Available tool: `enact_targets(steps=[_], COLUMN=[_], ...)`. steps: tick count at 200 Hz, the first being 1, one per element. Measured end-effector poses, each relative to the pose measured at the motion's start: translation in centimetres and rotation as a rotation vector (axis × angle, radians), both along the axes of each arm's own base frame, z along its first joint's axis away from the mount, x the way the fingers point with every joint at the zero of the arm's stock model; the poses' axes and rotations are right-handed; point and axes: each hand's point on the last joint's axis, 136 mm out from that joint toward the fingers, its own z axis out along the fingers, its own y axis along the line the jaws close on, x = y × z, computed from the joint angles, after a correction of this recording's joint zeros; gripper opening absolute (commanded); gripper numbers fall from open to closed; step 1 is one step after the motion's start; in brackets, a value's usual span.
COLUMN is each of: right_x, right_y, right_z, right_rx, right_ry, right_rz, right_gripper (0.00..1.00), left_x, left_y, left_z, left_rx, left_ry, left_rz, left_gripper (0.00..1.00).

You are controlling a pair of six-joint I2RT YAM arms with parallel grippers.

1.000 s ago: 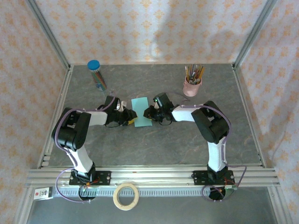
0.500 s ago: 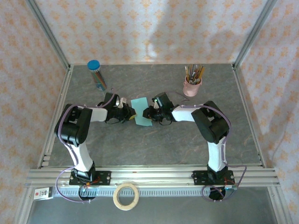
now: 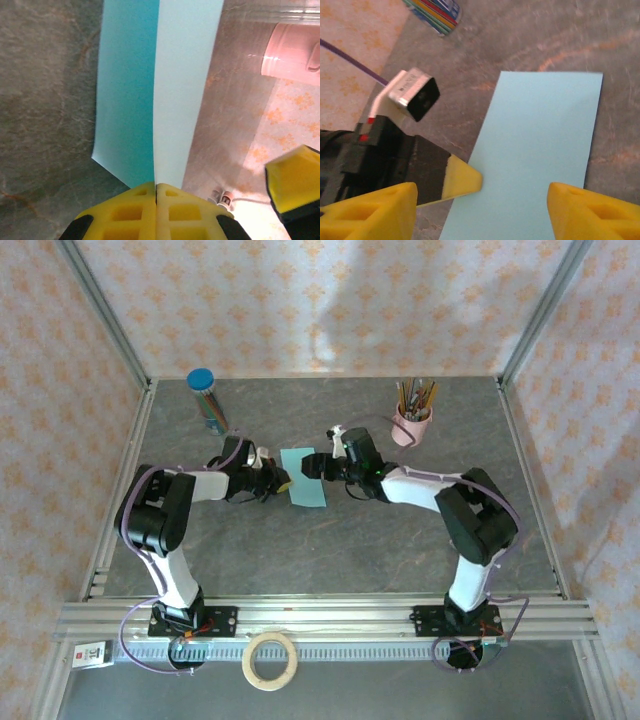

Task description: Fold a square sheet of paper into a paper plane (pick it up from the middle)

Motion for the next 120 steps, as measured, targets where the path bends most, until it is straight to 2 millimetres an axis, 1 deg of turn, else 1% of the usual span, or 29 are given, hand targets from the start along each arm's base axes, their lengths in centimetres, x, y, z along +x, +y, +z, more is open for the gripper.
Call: enact_targets(steps=[13,26,40,64,84,120], right_x=[-0.1,-0.4,-0.9,-2.8,-4.4,-6.0], right_y=[-0.4,-0.7,-0.4,1.1,2.6,4.0], right_z=[0.7,0.7,0.5,-0.2,-0.2,-0.6], right_rx=[-0.022,-0.064,-0.122,-0.204,-0.239,-0.283], right_ry=[-0.072,-0.13,-0.195,-0.286,-0.352,-0.43], right_rz=[0.016,0.03,0.059,0.151,0.236,0.34], right_gripper=[0.75,0.77,0.77,0.76,0.75,0.73], left_x=[0.2,0.3,0.3,0.1,0.1,0.2], left_y=[0.0,0.0,0.0,0.0,0.0,0.0], left_z=[0.4,0.6,0.6,0.3,0.3,0.4], left_rx=[-0.009,-0.018,-0.03,-0.046,-0.054,-0.062], left_ry=[0.0,0.006,0.018,0.044,0.053,0.06], left_rz=[0.015,0.028,0.043,0.066,0.076,0.086], left_gripper=[0.02,0.02,0.02,0.02,0.02,0.02])
